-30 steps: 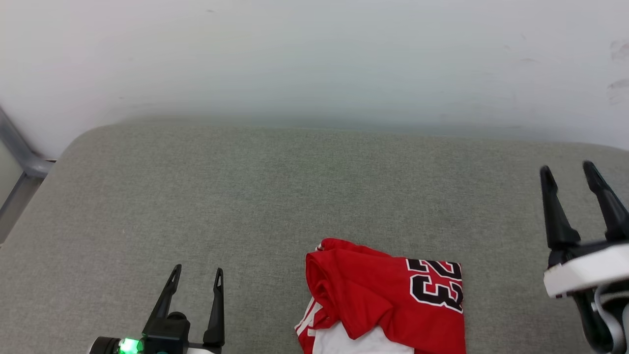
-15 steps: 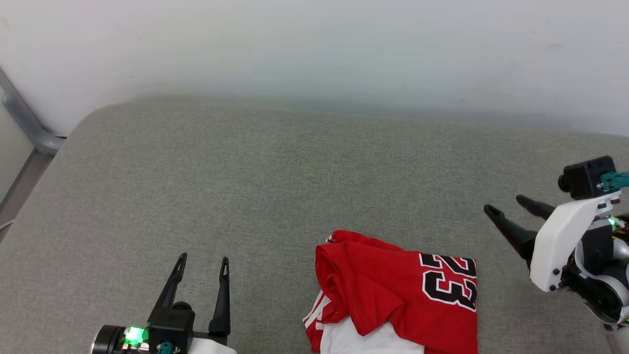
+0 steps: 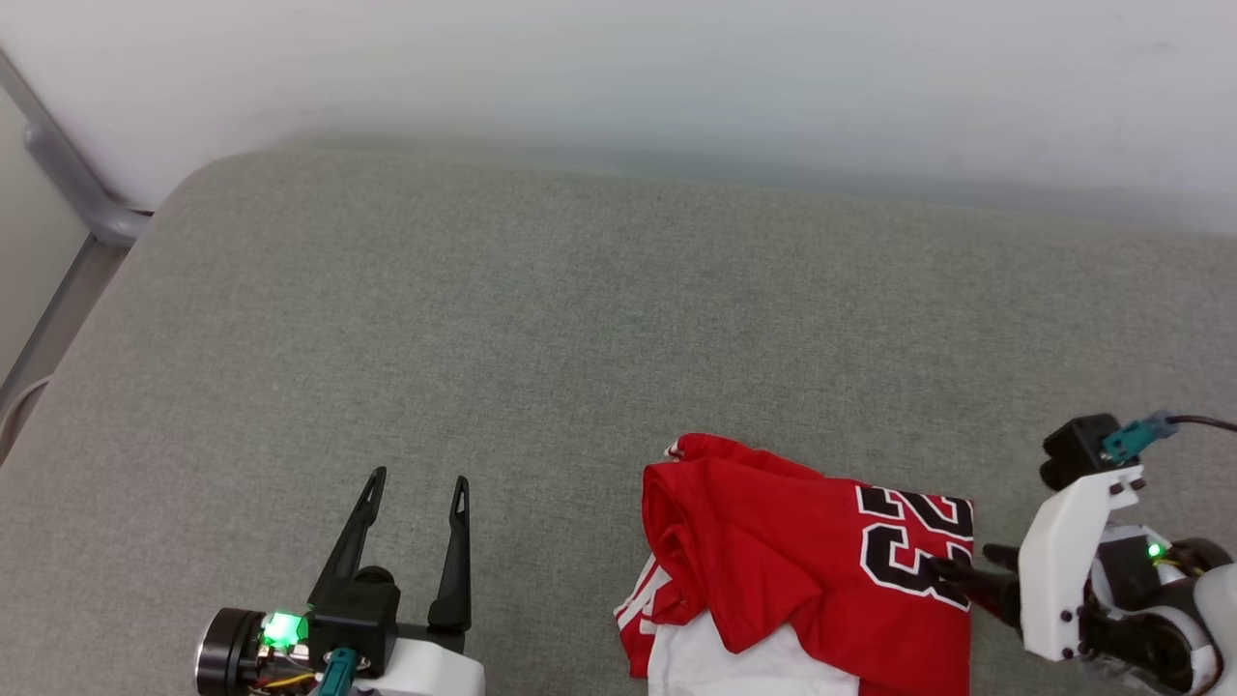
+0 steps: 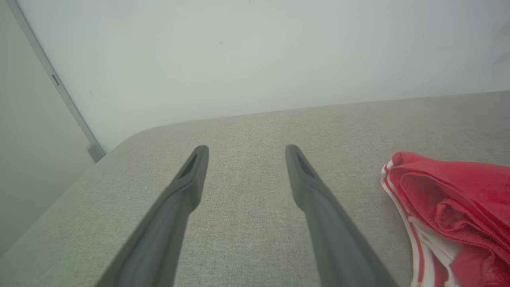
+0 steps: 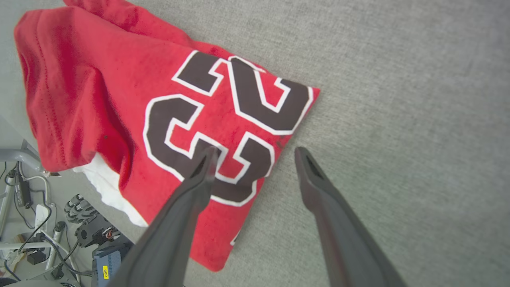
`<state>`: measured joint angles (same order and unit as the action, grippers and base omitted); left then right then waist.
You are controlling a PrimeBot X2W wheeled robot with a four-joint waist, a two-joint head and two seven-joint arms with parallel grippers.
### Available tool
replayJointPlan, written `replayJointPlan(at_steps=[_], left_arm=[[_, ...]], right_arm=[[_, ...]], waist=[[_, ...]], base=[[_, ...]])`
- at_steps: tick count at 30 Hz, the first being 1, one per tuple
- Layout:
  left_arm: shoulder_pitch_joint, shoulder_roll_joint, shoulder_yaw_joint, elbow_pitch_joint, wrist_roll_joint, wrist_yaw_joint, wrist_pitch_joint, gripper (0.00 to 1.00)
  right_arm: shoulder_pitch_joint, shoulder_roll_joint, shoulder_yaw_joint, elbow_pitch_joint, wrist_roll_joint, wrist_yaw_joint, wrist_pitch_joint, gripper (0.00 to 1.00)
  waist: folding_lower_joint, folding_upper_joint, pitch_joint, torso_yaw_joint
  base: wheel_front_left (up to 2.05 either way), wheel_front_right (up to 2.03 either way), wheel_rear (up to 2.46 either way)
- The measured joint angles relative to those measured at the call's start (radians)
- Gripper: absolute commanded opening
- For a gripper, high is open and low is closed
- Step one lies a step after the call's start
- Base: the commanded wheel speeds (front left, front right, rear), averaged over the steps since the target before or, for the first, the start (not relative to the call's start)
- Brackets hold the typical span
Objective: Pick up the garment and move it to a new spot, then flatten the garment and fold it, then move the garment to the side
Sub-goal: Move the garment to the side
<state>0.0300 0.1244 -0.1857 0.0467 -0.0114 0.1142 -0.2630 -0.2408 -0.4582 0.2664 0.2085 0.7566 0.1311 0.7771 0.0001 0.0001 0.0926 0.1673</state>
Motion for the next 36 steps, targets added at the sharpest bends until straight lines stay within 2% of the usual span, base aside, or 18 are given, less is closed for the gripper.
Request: replayJointPlan(at_steps=[6,15,16,17,25,36], left_arm=[[-0.026,-0.002,-0.007,0.007,0.001,-0.004,0.000,1.00],[-0.035,-0.002,-0.010,0.010,0.001,-0.001,0.000,1.00],[-0.035,-0.002,-0.010,0.010,0.001,0.000,0.000,1.00],[-0.035,-0.002,-0.010,0.011,0.001,0.000,0.000,1.00],[-0.034,-0.001,-0.011,0.017,0.001,0.005,0.000,1.00],[-0.002,0.000,0.000,0.015,-0.010,0.010,0.000,1.00]], right_arm=[[0.001,0.037,0.049,0.070,0.012,0.000,-0.044,1.00],[0.001,0.025,0.131,0.131,0.031,-0.002,-0.119,1.00],[0.001,0.024,0.137,0.132,0.033,-0.002,-0.139,0.44],[-0.001,0.023,0.146,0.132,0.036,-0.002,-0.153,0.00],[-0.036,0.008,0.170,0.106,0.042,0.000,-0.259,0.00],[-0.084,-0.126,0.180,-0.017,-0.048,0.000,-0.294,0.00]], waist=[[-0.0001,0.0000,0.035,0.016],[-0.0003,-0.0001,0.061,0.027],[-0.0002,-0.0001,0.061,0.025],[-0.0002,0.0000,0.060,0.024],[-0.0001,0.0000,0.034,0.003],[-0.0002,0.0000,0.004,-0.111]], base=[[0.00,0.00,0.00],[0.00,0.00,0.00],[0.00,0.00,0.00],[0.00,0.00,0.00],[0.00,0.00,0.00],[0.00,0.00,0.00]])
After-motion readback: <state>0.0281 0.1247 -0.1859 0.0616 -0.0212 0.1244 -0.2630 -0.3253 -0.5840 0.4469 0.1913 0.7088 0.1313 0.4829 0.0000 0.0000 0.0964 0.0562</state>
